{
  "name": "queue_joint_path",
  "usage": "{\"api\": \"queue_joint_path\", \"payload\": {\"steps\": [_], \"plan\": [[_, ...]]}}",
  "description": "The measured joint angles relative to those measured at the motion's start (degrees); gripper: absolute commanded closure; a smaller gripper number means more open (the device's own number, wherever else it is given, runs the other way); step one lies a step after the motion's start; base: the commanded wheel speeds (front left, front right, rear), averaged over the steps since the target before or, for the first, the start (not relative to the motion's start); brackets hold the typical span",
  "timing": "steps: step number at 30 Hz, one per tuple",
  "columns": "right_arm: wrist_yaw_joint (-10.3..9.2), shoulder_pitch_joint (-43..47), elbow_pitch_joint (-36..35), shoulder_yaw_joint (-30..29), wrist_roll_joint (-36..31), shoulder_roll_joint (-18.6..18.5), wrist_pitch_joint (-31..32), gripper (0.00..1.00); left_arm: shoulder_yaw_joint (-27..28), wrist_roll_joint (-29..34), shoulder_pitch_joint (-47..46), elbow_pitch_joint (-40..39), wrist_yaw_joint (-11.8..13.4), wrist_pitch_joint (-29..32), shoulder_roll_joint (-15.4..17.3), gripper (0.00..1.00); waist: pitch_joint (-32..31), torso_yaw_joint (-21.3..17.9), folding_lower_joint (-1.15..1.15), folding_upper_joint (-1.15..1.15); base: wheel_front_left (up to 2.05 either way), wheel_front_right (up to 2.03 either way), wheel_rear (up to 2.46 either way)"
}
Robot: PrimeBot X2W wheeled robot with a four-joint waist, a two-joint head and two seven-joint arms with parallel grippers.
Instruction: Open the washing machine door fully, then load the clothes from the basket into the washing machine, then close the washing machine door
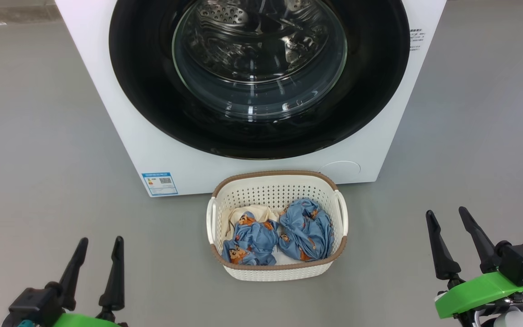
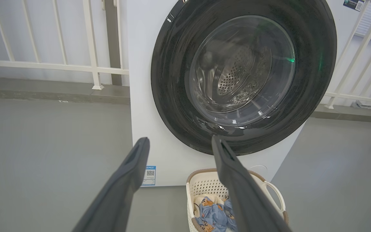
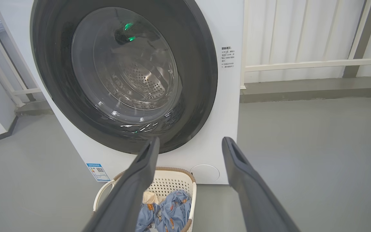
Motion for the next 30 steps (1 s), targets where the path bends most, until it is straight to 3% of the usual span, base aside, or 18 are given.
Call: {"api": "queue_joint_path", "payload": {"steps": [30], "plan": [[0.01,0.0,0.0,-1.6,-3.5,0.6,0.0,0.0,-0.5,0.8,-0.3,0.9,0.0,0.0,0.0,0.0,-0.3,0.3,0.0,0.0,0.05,0.05,-0.09]]}}
